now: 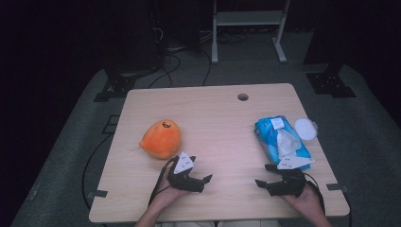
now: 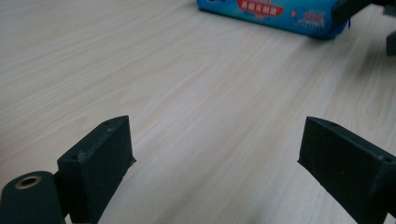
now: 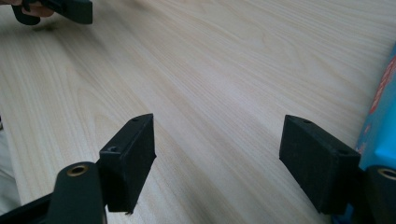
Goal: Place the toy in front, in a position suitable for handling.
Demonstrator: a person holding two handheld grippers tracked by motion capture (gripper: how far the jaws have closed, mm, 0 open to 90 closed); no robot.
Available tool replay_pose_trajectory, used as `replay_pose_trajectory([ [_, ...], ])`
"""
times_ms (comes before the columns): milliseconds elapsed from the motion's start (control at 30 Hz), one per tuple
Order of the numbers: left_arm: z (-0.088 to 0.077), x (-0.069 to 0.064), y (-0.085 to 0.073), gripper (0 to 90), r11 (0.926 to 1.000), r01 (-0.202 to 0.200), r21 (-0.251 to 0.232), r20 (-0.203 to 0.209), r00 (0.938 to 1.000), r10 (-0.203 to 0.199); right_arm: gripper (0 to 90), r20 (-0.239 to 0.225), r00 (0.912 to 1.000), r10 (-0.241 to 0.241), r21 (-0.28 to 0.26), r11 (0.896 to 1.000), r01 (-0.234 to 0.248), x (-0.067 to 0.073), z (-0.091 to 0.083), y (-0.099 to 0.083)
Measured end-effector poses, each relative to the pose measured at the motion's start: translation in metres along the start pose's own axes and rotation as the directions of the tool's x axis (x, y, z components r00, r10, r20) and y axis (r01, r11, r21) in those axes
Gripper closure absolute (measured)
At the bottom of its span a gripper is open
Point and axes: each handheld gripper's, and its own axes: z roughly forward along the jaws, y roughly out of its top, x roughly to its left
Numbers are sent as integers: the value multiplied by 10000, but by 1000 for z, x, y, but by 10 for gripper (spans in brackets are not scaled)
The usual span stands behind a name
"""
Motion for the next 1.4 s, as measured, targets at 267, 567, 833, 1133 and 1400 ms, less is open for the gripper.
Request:
replay_pose_trajectory([
  [267, -3, 9, 15, 95, 9974, -374, -609, -424, 9985, 349, 256, -91, 9999, 135, 112, 9998, -134, -2, 3, -2],
  [567, -25, 25, 27, 95, 9901, -321, -1370, -1136, 9934, 165, 256, -65, 9998, 185, 84, 9998, -184, -1, 2, -2],
  [833, -51, 45, 34, 95, 9779, -183, -2082, -1872, 9821, -214, 256, -96, 9999, 93, 203, 9998, -91, 3, 5, -2],
  [1133, -75, 71, 30, 95, 9677, -76, -2522, -2887, 9550, -678, 256, -106, 9999, 121, 290, 9995, -118, 2, 7, -2],
  [1400, -84, 86, 21, 95, 9690, -151, -2464, -3617, 9291, -775, 256, -132, 9999, 89, 288, 9995, -86, 4, 6, -2],
])
